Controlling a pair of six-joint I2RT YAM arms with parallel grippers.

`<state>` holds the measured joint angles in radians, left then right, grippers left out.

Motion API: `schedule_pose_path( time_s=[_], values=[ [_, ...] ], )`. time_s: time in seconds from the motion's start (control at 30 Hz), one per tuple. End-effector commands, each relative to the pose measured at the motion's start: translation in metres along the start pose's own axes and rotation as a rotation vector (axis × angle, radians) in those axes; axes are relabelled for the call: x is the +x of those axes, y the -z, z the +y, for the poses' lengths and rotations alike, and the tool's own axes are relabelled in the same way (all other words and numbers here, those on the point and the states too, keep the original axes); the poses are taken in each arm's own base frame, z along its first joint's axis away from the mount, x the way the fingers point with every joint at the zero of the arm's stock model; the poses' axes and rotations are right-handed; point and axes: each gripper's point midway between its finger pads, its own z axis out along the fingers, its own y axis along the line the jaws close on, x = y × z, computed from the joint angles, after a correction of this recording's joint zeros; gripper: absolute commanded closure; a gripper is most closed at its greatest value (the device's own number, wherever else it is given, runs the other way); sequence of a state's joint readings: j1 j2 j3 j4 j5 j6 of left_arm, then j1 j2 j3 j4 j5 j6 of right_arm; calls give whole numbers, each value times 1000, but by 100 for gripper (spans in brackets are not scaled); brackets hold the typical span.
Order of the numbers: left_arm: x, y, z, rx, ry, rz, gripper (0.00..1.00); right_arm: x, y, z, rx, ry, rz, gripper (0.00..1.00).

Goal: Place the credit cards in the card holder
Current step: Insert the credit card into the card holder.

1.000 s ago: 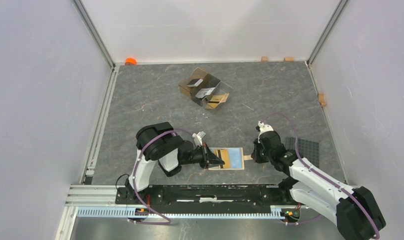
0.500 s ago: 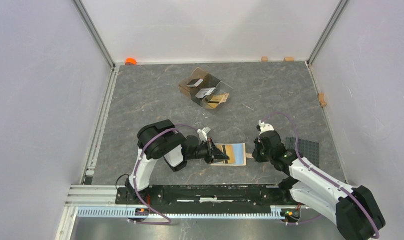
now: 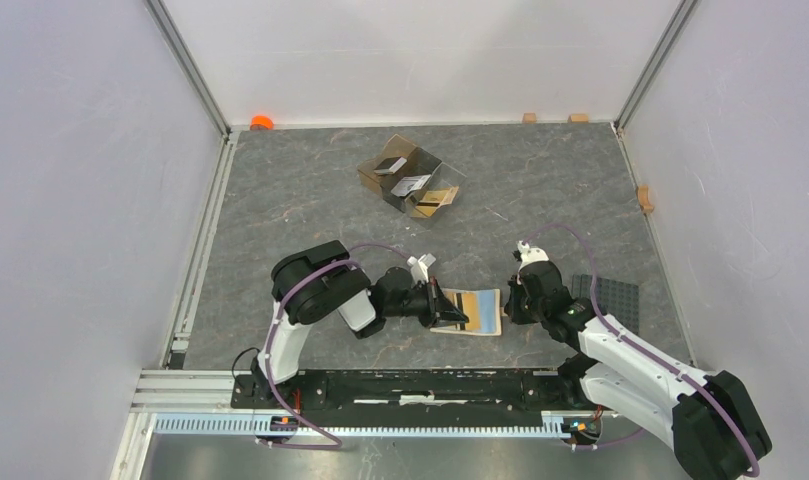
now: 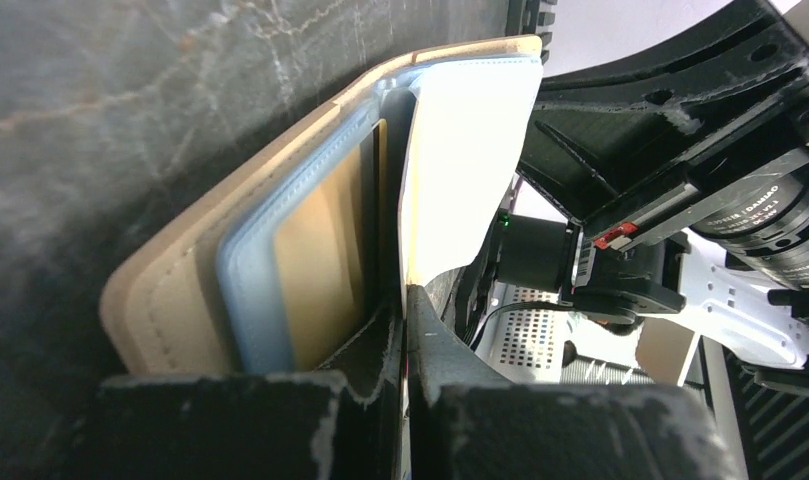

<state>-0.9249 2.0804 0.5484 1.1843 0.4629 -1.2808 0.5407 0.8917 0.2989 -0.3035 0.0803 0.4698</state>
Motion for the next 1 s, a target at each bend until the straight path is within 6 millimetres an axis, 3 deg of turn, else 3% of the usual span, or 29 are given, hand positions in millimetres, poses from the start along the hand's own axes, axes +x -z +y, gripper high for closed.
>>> schedule_pose_path(
  time_s=[0.0,0.97],
  values=[
    [17,-2,25,-101,-36,60,98,-4,1,4,-9,3,-7,100],
    [8,-20,-6,-133,-237,62,90,-9,3,7,-19,6,-19,100]
  ],
)
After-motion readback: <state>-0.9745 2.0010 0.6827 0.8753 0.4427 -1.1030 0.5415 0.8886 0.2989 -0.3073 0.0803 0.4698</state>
